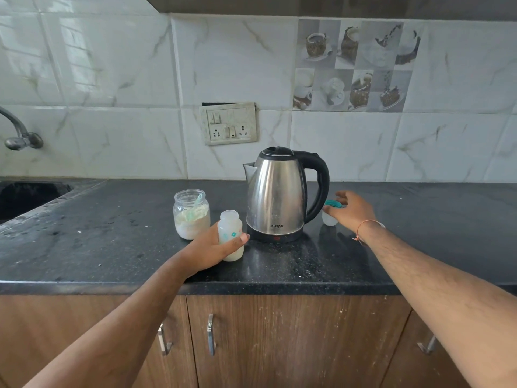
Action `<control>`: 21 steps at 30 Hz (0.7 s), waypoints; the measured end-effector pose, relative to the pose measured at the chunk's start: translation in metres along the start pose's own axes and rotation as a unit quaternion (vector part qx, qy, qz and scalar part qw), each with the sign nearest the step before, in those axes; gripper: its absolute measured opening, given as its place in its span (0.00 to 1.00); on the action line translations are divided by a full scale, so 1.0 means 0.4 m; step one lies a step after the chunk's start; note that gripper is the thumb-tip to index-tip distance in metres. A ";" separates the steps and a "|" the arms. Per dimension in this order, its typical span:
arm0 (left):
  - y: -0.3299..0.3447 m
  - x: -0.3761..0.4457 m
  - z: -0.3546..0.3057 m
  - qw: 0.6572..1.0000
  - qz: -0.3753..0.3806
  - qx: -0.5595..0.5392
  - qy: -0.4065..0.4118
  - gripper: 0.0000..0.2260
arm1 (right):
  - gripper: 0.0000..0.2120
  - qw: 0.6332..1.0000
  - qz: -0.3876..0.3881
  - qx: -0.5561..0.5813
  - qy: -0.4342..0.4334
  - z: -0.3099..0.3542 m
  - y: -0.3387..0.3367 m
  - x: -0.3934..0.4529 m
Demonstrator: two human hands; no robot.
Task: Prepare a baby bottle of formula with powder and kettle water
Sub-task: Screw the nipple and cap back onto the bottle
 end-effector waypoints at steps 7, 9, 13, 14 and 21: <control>0.015 0.020 0.031 0.974 0.084 0.212 -0.003 0.57 | 0.29 0.993 -0.014 0.115 0.001 -0.008 -0.036 -0.001; 0.023 0.019 0.023 0.960 0.103 0.260 -0.004 0.61 | 0.27 0.986 -0.032 0.161 -0.003 -0.008 -0.057 -0.022; 0.024 0.018 0.019 0.955 0.101 0.277 0.005 0.60 | 0.24 0.972 -0.064 0.222 -0.045 0.012 -0.100 -0.082; 0.025 0.021 0.025 0.955 0.102 0.280 0.007 0.60 | 0.24 0.968 -0.060 0.238 -0.055 0.022 -0.103 -0.097; 0.029 0.027 0.037 0.949 0.100 0.299 0.009 0.46 | 0.26 0.954 0.067 0.255 -0.141 0.128 -0.032 -0.230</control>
Point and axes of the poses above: each hand's wrist, its own x-axis towards the middle knuckle, its own y-axis out of the palm, z = x × y, the point moved 4 cm from there along x, towards the middle knuckle, and after that the axes turned 15 degrees about y, right-handed, at the moved point
